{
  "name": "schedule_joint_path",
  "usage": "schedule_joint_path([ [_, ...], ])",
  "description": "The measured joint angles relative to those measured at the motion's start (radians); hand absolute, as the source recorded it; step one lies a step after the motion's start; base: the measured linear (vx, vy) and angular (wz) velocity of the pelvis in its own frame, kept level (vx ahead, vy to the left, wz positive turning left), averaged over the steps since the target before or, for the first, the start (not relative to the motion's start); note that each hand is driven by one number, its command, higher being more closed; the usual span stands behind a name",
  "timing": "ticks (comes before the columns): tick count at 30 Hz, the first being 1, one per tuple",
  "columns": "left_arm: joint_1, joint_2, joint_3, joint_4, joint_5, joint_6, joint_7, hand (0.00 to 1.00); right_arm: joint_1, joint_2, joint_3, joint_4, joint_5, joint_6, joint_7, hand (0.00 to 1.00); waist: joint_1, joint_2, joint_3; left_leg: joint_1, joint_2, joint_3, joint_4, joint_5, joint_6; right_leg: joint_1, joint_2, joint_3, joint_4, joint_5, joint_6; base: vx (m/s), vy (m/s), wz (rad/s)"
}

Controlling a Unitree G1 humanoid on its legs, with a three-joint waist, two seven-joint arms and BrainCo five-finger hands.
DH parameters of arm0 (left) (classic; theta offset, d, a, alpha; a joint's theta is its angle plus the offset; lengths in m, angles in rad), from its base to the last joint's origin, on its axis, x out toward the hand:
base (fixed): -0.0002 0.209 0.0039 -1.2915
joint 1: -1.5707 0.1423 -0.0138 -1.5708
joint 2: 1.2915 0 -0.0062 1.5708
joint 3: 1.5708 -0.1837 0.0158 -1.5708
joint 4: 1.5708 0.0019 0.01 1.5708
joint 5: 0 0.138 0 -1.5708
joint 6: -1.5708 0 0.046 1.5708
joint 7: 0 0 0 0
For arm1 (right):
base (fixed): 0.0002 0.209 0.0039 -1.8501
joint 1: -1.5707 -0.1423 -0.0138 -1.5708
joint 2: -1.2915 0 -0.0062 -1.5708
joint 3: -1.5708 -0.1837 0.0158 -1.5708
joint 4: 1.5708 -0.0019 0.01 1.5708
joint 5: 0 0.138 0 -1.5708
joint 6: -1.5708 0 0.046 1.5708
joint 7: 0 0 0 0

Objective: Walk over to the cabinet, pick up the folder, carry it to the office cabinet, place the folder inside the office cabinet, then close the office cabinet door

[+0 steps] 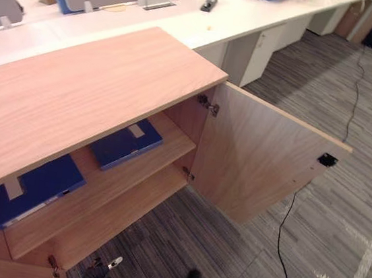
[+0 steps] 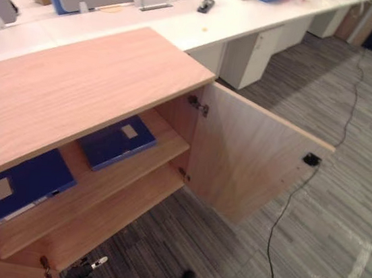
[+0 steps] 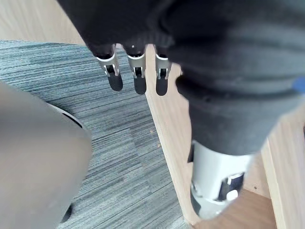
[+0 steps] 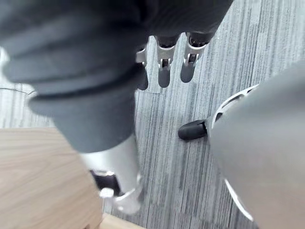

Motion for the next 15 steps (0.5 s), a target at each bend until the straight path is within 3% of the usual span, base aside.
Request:
schedule_joint_path([
  [4,-0.005,0.008,-0.017,0.000,0.033,0.002,0.007,0.00,0.004,0.018,0.013,-0.036,0.033,-0.006,-0.018,0.00,0.009,-0.007,-0.009,0.071,-0.033,0.107,-0.144,0.055,0.017,-0.037,-0.043,-0.017,0.048,0.001,0.004,0.03,0.094,-0.60],
  [8,-0.017,0.001,-0.126,-0.002,0.067,0.004,0.005,0.00,-0.018,0.012,0.041,-0.061,0.106,-0.013,-0.038,0.00,-0.009,0.036,-0.033,0.106,-0.066,0.088,-0.202,0.098,0.006,-0.030,-0.067,-0.035,0.045,0.009,0.019,0.15,0.065,0.05],
  [10,-0.020,-0.002,-0.135,-0.005,0.063,0.003,0.005,0.00,-0.039,0.012,0.077,-0.074,0.117,-0.013,-0.040,0.00,-0.009,0.040,-0.036,0.102,-0.088,0.089,-0.157,0.124,-0.001,-0.018,-0.092,-0.029,0.058,0.004,0.014,0.13,0.070,-0.05],
  [11,-0.016,0.005,-0.135,-0.009,0.060,0.000,0.004,0.00,-0.054,0.014,0.099,-0.102,0.117,-0.016,-0.042,0.00,-0.001,0.015,-0.020,0.082,-0.108,0.083,-0.093,0.135,0.012,-0.003,-0.133,-0.009,0.080,-0.003,0.014,0.06,0.089,-0.13],
  [12,-0.008,0.007,-0.139,-0.012,0.058,-0.005,0.004,0.00,-0.061,0.011,0.118,-0.103,0.117,-0.019,-0.045,0.00,-0.003,0.019,-0.024,0.090,-0.120,0.080,-0.111,0.121,0.029,0.003,-0.147,-0.003,0.087,-0.003,0.015,0.00,0.120,-0.19],
  [13,0.019,-0.003,-0.151,-0.032,0.058,-0.013,0.004,0.00,-0.087,0.000,0.139,-0.111,0.117,-0.023,-0.050,0.00,-0.008,0.042,-0.036,0.104,-0.117,0.075,-0.203,0.144,0.020,-0.007,-0.150,-0.008,0.122,-0.012,0.026,-0.07,0.126,-0.46],
  [14,0.035,-0.008,-0.166,-0.036,0.055,-0.018,0.005,0.00,-0.118,-0.005,0.180,-0.130,0.117,-0.033,-0.051,0.00,0.000,0.053,-0.034,0.100,-0.104,0.079,-0.216,0.168,0.054,-0.041,-0.144,-0.006,0.177,-0.053,0.056,-0.11,0.157,-0.58],
  [15,0.033,-0.007,-0.173,-0.037,0.046,-0.020,0.006,0.00,-0.143,-0.004,0.212,-0.142,0.117,-0.037,-0.051,0.00,-0.001,0.058,-0.035,0.096,-0.101,0.094,-0.217,0.152,0.060,-0.063,-0.160,-0.007,0.209,-0.071,0.057,-0.11,0.141,-0.45],
])
